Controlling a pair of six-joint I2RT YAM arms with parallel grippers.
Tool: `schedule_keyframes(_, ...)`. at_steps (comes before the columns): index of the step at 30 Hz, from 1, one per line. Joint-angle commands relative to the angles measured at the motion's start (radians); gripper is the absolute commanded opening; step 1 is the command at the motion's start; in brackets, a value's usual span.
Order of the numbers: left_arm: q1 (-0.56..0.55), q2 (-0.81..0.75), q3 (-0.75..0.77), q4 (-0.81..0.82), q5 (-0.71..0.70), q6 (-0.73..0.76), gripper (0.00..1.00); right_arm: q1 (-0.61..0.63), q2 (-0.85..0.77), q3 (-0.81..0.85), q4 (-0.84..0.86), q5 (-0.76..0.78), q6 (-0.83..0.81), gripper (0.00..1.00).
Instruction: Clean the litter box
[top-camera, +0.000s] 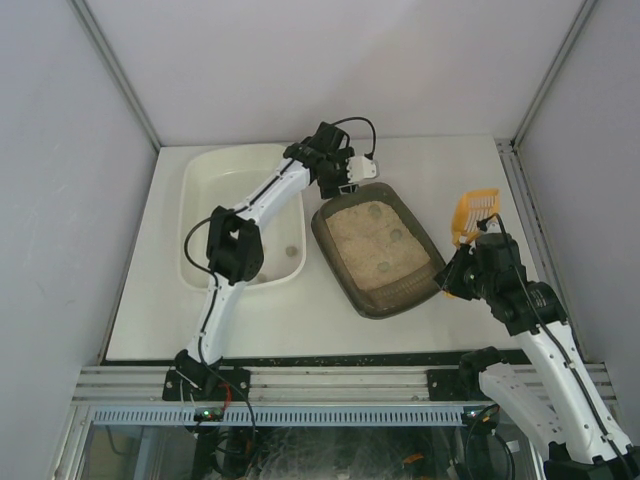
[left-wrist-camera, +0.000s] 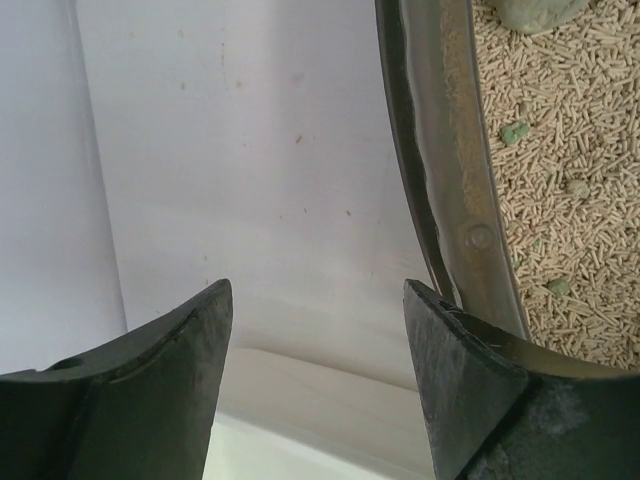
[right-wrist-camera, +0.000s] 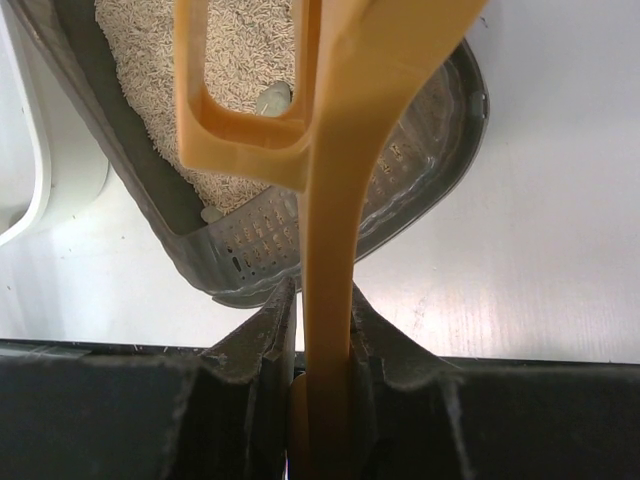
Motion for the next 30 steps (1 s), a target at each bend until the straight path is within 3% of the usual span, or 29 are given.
schedule_keyframes(1, -0.016, -0.036, 0.005, -0.052, 0.027, -0.004, 0.73, -0.013, 0.003, 0.001, 0.041, -0.008, -0.023, 0.0)
schedule_keyframes(15, -0.029, -0.126, 0.06, -0.154, 0.093, -0.09, 0.82, -0.02, -0.005, -0.008, 0.051, 0.002, -0.017, 0.0)
schedule_keyframes(30, -0.052, -0.129, 0.071, -0.289, 0.237, -0.191, 0.79, -0.019, -0.001, -0.016, 0.054, -0.021, -0.017, 0.0)
